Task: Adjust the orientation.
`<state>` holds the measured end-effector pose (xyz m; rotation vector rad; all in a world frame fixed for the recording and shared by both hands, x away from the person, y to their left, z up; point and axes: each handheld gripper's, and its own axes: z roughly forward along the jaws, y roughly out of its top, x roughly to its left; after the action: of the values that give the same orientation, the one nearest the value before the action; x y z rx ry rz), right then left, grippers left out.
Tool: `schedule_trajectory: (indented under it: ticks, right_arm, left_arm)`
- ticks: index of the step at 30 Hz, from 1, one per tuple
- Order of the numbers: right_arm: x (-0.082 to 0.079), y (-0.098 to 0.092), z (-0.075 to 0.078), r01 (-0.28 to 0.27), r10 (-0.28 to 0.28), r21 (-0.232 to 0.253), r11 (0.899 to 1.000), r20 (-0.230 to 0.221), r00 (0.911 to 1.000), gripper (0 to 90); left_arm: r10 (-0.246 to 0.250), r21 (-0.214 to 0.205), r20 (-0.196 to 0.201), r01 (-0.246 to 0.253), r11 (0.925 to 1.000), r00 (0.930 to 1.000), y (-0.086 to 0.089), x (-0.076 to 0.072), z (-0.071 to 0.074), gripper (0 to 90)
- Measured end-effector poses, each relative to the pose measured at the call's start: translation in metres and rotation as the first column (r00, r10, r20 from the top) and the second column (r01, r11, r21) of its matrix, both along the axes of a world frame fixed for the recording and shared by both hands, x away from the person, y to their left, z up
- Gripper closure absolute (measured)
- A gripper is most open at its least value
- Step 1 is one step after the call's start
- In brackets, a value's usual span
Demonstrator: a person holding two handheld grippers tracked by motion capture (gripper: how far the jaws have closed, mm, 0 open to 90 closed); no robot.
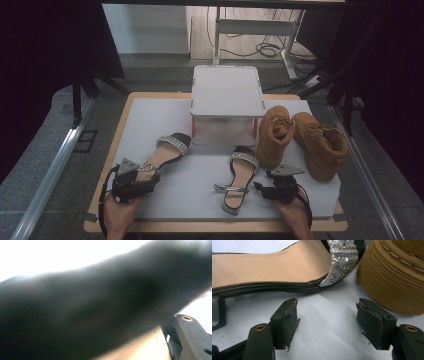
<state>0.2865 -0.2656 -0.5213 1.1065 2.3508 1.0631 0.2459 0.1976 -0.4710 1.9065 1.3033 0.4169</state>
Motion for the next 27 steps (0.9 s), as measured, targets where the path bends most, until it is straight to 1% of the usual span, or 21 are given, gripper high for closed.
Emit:
schedule_trajectory:
  ticks: [6, 10, 11, 13, 20, 27]
  right_arm:
    - [0.000, 0.000, 0.000, 0.000, 0.000, 0.000, 1.000, 0.000, 1.0000, 32.5]
    - [0.000, 0.000, 0.000, 0.000, 0.000, 0.000, 1.000, 0.000, 1.0000, 32.5]
    - [0.000, 0.000, 0.000, 0.000, 0.000, -0.001, 1.000, 0.000, 1.0000, 32.5]
    - [0.000, 0.000, 0.000, 0.000, 0.000, 0.000, 1.000, 0.000, 1.0000, 32.5]
    - [0.000, 0.000, 0.000, 0.000, 0.000, 0.000, 1.000, 0.000, 1.0000, 32.5]
    - [0.000, 0.000, 0.000, 0.000, 0.000, 0.000, 1.000, 0.000, 1.0000, 32.5]
  left_arm:
    - [-0.038, 0.000, 0.008, 0.038, 0.9993, 0.9992, -0.015, 0.002, 0.002, 39.0]
    - [-0.056, 0.002, 0.014, 0.056, 0.9984, 0.9983, -0.026, 0.006, 0.002, 39.0]
    - [-0.056, 0.002, 0.014, 0.056, 0.9984, 0.9983, -0.026, 0.006, 0.002, 39.0]
    - [-0.067, 0.007, 0.016, 0.067, 0.9977, 0.9976, -0.034, 0.010, 0.002, 39.0]
    - [-0.090, 0.009, 0.018, 0.090, 0.9959, 0.9957, -0.053, 0.021, -0.002, 39.0]
    - [-0.090, -0.011, 0.025, 0.090, 0.9959, 0.9956, -0.067, 0.035, -0.006, 39.0]
